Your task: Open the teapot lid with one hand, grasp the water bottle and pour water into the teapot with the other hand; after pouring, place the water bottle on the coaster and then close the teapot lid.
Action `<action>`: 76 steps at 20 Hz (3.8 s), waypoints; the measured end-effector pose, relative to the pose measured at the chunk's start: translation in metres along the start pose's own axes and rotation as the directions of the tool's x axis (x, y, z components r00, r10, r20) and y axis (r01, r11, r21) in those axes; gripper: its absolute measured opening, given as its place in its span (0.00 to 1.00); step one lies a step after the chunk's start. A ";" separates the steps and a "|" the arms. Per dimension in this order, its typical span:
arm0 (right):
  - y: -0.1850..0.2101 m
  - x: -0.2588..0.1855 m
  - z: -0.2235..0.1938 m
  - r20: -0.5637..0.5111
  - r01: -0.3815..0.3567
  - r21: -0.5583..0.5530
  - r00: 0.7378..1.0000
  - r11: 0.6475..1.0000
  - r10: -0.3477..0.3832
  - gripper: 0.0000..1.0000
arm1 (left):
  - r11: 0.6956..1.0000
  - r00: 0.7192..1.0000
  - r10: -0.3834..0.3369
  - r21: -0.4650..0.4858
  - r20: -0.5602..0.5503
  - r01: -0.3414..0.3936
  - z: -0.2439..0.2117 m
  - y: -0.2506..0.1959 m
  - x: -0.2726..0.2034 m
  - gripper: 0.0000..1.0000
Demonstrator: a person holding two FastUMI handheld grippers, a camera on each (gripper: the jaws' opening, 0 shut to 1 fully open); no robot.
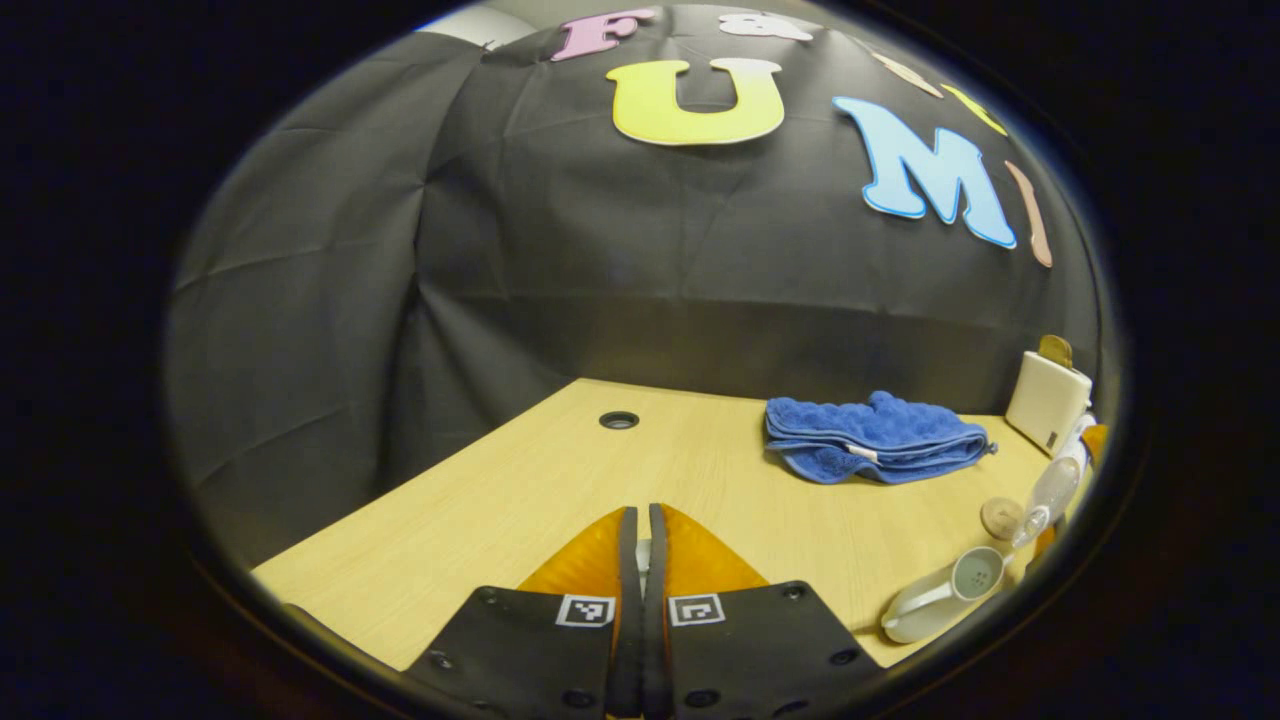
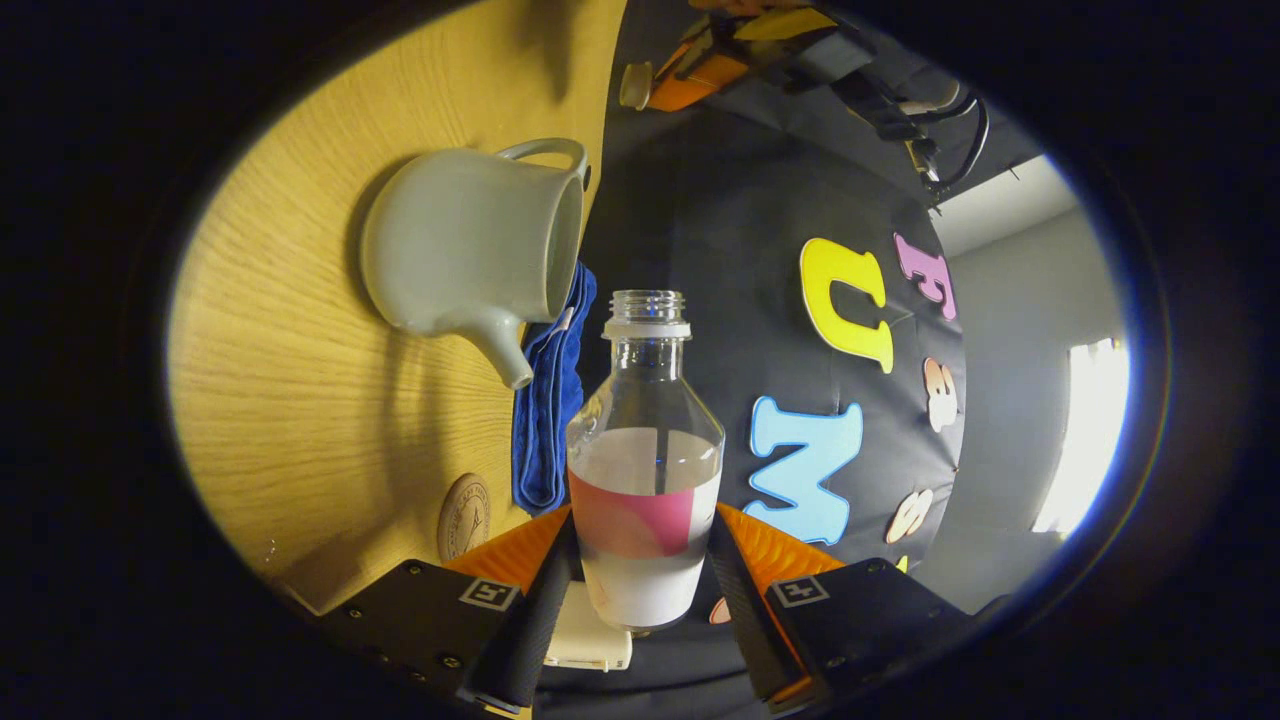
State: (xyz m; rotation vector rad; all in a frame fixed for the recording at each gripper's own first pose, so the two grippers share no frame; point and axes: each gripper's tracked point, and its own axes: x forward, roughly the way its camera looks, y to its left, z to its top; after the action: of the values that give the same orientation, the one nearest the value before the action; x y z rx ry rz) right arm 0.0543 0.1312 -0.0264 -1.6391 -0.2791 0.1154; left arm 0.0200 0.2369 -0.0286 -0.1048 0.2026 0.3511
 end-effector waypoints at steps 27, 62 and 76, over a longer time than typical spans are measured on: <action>-0.025 0.006 0.009 0.081 0.055 -0.210 0.996 0.976 -0.039 0.76 | 1.000 1.000 -0.018 0.020 -0.020 0.018 -0.007 -0.008 0.002 0.06; -0.038 0.013 0.027 0.184 0.145 -0.394 0.980 0.908 -0.077 0.76 | 0.999 0.999 -0.038 0.021 -0.028 0.038 -0.010 -0.012 0.001 0.05; -0.049 0.013 0.030 0.209 0.179 -0.461 0.974 0.869 -0.089 0.76 | 0.999 0.998 -0.047 0.018 -0.029 0.047 -0.011 -0.016 0.000 0.06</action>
State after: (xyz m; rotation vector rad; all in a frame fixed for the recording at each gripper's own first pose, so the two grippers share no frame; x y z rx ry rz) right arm 0.0546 0.1669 0.0205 -2.0989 -0.6000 0.0943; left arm 0.0240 0.2208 -0.0379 -0.0961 0.2318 0.3011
